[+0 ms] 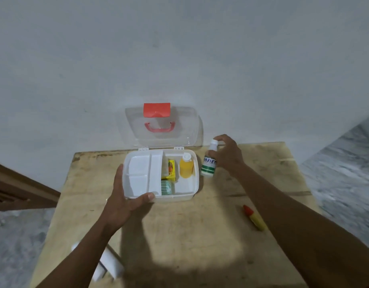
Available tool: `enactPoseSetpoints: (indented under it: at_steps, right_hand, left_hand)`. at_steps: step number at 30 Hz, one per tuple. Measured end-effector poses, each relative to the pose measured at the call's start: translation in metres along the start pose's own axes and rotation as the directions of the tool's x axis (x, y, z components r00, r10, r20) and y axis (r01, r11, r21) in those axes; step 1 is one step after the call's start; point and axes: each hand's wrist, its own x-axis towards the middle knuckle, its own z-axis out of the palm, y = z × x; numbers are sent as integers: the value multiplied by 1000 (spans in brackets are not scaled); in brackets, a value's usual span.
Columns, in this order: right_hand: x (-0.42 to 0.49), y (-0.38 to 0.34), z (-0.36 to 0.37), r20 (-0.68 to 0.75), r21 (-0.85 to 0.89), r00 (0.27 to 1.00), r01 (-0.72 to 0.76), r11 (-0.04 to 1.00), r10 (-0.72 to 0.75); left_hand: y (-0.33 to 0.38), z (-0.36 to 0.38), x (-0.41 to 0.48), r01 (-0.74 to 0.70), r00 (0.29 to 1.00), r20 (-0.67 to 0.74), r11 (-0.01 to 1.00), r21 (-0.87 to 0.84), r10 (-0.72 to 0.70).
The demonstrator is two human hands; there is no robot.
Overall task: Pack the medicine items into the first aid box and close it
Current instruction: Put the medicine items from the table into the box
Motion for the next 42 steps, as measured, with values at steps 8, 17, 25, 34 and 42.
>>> enactPoseSetpoints:
  at_steps: [8, 17, 25, 34, 42]
  right_hand:
    - [-82, -45, -55, -163, 252, 979, 164, 954, -125]
    - [-140, -76, -1, -209, 266, 949, 288, 920, -237]
    - [-126, -48, 50, -117, -151, 903, 396, 906, -415]
    - [-112, -30, 67, -144, -516, 874, 334, 789, -464]
    - [-107, -37, 66, -92, -489, 937, 252, 835, -337]
  left_hand:
    - [-5, -3, -4, 3, 1000, -5, 1000, -7, -3]
    - [-12, -6, -2, 8, 1000, 12, 999, -34, -7]
    - [-10, -2, -2, -67, 998, -4, 996, -67, 67]
    - [-13, -2, 1, -105, 994, 12, 993, -60, 106]
    - [-15, -2, 4, -116, 993, 4, 992, -58, 116]
